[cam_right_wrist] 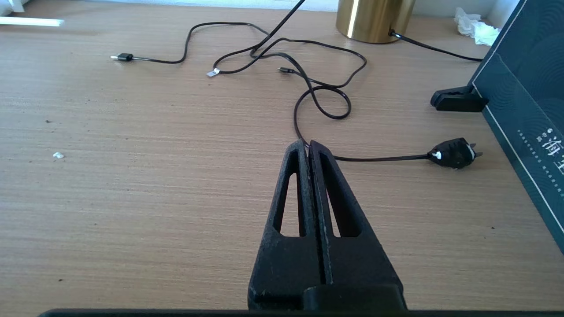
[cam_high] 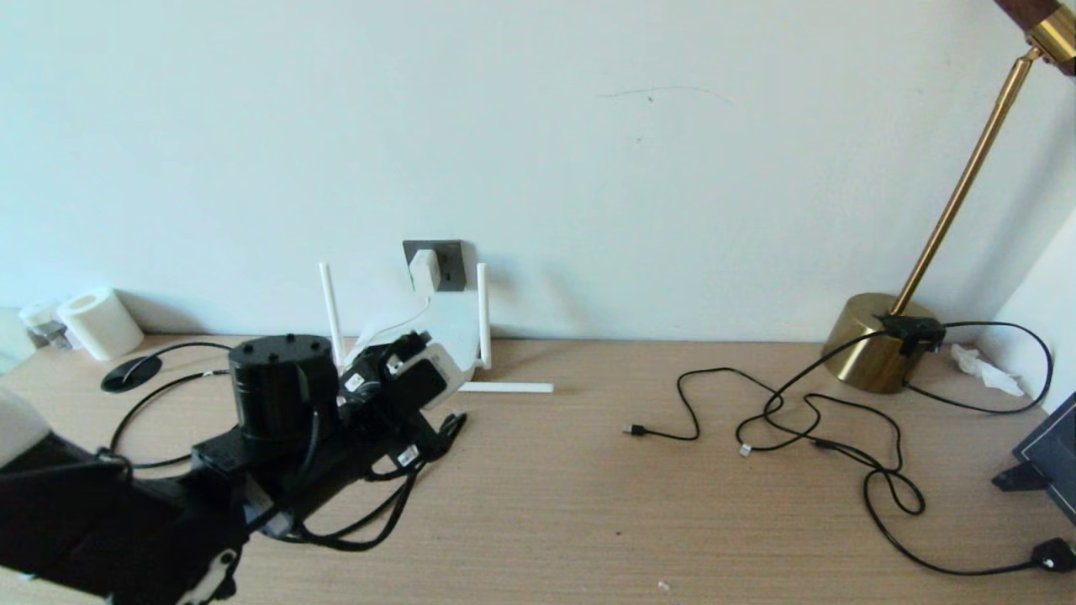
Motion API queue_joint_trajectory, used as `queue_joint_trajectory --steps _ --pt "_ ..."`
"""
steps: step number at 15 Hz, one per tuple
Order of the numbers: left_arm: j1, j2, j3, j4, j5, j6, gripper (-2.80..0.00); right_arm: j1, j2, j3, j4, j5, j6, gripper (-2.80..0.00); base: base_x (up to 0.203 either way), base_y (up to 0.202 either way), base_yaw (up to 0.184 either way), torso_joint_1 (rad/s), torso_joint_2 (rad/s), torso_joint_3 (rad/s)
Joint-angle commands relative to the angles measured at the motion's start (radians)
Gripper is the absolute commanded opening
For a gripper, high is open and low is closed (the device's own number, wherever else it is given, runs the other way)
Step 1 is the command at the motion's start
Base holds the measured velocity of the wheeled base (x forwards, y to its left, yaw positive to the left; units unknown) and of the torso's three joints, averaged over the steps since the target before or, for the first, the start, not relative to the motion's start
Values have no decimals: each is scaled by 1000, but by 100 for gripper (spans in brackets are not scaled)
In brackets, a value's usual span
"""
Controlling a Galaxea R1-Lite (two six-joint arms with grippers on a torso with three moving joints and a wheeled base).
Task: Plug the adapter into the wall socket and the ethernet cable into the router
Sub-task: Hand it to the other hand
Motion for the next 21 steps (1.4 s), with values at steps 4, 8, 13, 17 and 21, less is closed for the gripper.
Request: queue_joint_trajectory --steps 4,8,13,17,21 --pt "-118 -4 92 4 143 55 0 0 1 0 1 0 0 -280 0 0 0 0 0 0" --pt "-122 48 95 -2 229 61 0 0 1 0 1 0 0 -280 0 0 0 0 0 0" --pt "-101 111 63 -5 242 61 0 0 1 0 1 0 0 -280 0 0 0 0 0 0" --pt "-79 172 0 -9 237 59 0 0 1 0 1 0 0 -280 0 0 0 0 0 0" --pt "-67 209 -19 -11 241 59 0 0 1 0 1 0 0 -280 0 0 0 0 0 0"
